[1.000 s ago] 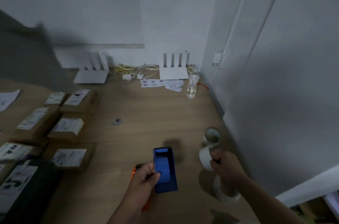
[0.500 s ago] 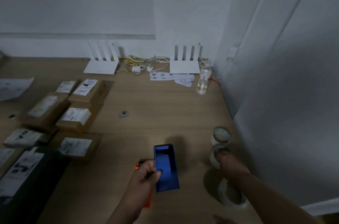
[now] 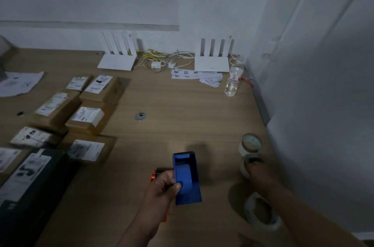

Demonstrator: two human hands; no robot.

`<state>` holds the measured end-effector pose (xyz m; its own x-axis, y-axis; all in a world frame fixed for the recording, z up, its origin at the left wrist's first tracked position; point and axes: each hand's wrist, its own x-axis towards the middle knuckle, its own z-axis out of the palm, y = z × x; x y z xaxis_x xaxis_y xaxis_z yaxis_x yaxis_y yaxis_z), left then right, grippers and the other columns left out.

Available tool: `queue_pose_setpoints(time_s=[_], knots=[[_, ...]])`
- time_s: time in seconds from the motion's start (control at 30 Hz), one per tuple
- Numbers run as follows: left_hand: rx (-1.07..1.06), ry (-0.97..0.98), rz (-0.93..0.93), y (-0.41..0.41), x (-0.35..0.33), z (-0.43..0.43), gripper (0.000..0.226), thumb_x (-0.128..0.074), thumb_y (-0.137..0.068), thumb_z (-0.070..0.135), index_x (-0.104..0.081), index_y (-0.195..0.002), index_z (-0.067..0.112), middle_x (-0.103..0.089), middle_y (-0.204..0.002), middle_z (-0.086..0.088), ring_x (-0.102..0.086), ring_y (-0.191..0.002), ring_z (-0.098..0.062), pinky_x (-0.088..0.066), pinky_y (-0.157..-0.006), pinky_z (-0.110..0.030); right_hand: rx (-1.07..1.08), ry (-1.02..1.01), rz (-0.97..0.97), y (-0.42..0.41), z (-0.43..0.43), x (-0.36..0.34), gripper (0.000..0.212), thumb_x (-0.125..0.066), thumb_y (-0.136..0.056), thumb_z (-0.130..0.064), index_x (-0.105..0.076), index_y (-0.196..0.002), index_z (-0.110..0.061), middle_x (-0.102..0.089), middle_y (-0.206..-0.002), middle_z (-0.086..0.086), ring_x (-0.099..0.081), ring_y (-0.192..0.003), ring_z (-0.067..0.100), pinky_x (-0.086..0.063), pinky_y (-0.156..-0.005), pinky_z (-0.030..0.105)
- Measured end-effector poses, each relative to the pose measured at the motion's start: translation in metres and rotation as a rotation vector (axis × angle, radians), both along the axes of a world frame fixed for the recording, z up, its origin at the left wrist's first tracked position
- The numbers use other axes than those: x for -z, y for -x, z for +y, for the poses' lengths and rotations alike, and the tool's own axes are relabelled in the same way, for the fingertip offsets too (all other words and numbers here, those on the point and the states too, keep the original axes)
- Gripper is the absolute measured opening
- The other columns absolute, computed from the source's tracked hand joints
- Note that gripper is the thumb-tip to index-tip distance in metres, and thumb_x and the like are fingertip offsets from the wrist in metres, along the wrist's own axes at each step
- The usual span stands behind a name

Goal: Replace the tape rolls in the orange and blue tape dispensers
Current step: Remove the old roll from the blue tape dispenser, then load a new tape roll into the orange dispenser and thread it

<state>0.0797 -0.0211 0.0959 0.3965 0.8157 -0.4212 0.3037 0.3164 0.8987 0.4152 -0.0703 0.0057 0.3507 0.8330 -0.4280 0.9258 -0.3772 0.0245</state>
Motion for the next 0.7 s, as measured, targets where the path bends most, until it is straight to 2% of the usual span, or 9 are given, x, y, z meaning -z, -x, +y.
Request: queue_pose_setpoints(time_s=[0.03, 0.17, 0.3, 0.4, 0.47, 0.5, 0.57, 0.63, 0.7], knots=[[0.003, 0.002, 0.001, 0.000, 0.000, 0.000, 0.016, -0.054, -0.102, -0.003, -0.069, -0.110, -0.001, -0.082, -0.090, 0.010, -0.073, -0.080, 0.003, -0.057, -0.064, -0.006, 0.004, 0.007, -0.001, 0.000, 0.000, 0.001, 0.044, -0.044, -0.098, -0.013, -0.043, -0.141, -0.011, -0.048, -0.146, 0.013, -0.050, -0.130, 0.029, -0.040, -0.108, 0.035], [0.017, 0.005, 0.018, 0.001, 0.000, 0.001, 0.015, -0.053, -0.103, -0.001, -0.066, -0.111, -0.005, -0.078, -0.105, -0.006, -0.072, -0.080, 0.002, -0.057, -0.065, -0.006, 0.023, -0.010, 0.035, 0.003, 0.000, -0.002, 0.043, -0.044, -0.098, -0.017, -0.045, -0.140, -0.008, -0.048, -0.146, 0.014, -0.048, -0.132, 0.028, -0.036, -0.110, 0.033], [0.025, 0.010, 0.001, 0.001, -0.005, 0.000, 0.017, -0.052, -0.103, 0.000, -0.068, -0.111, 0.002, -0.075, -0.110, -0.015, -0.072, -0.085, -0.005, -0.057, -0.067, -0.007, 0.092, -0.142, 0.088, 0.010, -0.003, -0.011, 0.043, -0.051, -0.095, -0.026, -0.052, -0.134, -0.008, -0.051, -0.140, 0.015, -0.047, -0.130, 0.030, -0.036, -0.107, 0.032], [0.013, 0.026, -0.025, 0.000, -0.011, -0.002, 0.023, -0.053, -0.104, 0.000, -0.071, -0.112, 0.012, -0.074, -0.113, -0.020, -0.071, -0.089, -0.010, -0.059, -0.069, -0.012, 0.146, -0.334, 0.203, 0.021, -0.005, -0.017, 0.023, -0.057, -0.091, -0.026, -0.065, -0.104, -0.010, -0.060, -0.114, 0.015, -0.058, -0.108, 0.033, -0.045, -0.091, 0.032], [0.001, 0.035, -0.033, 0.000, -0.012, -0.004, 0.025, -0.054, -0.103, 0.001, -0.072, -0.110, 0.017, -0.074, -0.113, -0.020, -0.072, -0.096, -0.017, -0.059, -0.077, -0.021, 0.166, -0.429, 0.269, 0.036, -0.006, -0.025, 0.012, -0.058, -0.085, -0.024, -0.060, -0.077, -0.015, -0.061, -0.088, 0.010, -0.060, -0.083, 0.030, -0.045, -0.072, 0.032], [-0.003, 0.037, -0.031, 0.001, -0.013, -0.005, 0.026, -0.055, -0.103, 0.001, -0.073, -0.109, 0.019, -0.075, -0.112, -0.019, -0.073, -0.100, -0.022, -0.057, -0.081, -0.026, 0.177, -0.478, 0.325, 0.047, -0.007, -0.031, 0.015, -0.058, -0.083, -0.023, -0.054, -0.069, -0.018, -0.059, -0.077, 0.007, -0.058, -0.074, 0.027, -0.043, -0.065, 0.031], [-0.006, 0.033, -0.026, 0.001, -0.013, -0.006, 0.026, -0.056, -0.103, 0.001, -0.074, -0.108, 0.019, -0.075, -0.111, -0.019, -0.072, -0.103, -0.027, -0.055, -0.084, -0.029, 0.240, -0.549, 0.471, 0.073, -0.009, -0.042, 0.014, -0.063, -0.085, -0.017, -0.062, -0.072, -0.021, -0.063, -0.073, 0.000, -0.059, -0.070, 0.017, -0.043, -0.061, 0.024], [-0.008, 0.025, -0.020, 0.001, -0.015, -0.006, 0.025, -0.056, -0.103, 0.001, -0.073, -0.107, 0.019, -0.077, -0.105, -0.016, -0.072, -0.095, -0.020, -0.054, -0.082, -0.026, 0.345, -0.575, 0.625, 0.097, -0.012, -0.046, 0.009, -0.067, -0.087, -0.015, -0.071, -0.082, -0.022, -0.066, -0.073, -0.006, -0.061, -0.069, 0.009, -0.046, -0.063, 0.016], [-0.009, 0.024, -0.026, 0.000, -0.016, -0.007, 0.026, -0.055, -0.103, 0.001, -0.073, -0.106, 0.019, -0.079, -0.090, 0.000, -0.071, -0.085, -0.006, -0.054, -0.078, -0.022, 0.460, -0.552, 0.789, 0.121, -0.017, -0.048, 0.013, -0.064, -0.089, -0.020, -0.071, -0.079, -0.024, -0.069, -0.072, -0.004, -0.066, -0.069, 0.013, -0.053, -0.066, 0.029]])
